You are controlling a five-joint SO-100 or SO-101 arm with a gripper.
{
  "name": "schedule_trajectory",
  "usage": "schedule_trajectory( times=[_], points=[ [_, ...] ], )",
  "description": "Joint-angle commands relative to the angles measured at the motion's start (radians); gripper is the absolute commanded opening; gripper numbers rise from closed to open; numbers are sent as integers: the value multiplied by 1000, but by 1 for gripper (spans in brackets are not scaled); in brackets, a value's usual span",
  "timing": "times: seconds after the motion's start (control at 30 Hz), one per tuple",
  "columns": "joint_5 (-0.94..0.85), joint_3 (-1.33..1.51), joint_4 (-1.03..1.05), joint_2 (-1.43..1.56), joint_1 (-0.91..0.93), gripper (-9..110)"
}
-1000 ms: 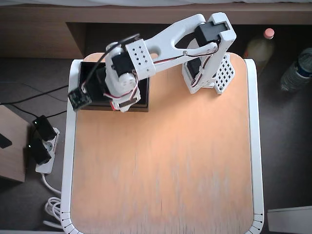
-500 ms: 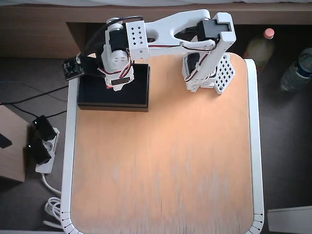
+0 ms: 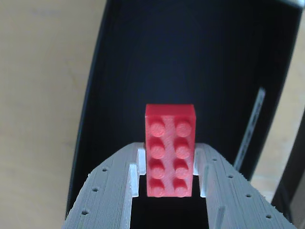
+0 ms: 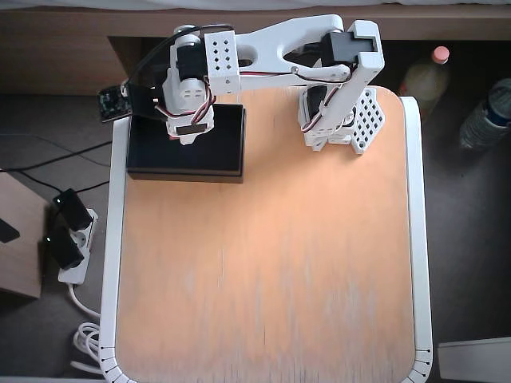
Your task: Grasp a lego block and put it in the bin.
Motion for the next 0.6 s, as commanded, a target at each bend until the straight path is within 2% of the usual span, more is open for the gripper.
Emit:
schedule_trajectory(
  times=[0.0,0.43,0.57],
  points=[
    [12,-5,-61,9,31,0],
    [60,29,-61,2,48,1],
    [74,43,-61,2,48,5]
  ],
)
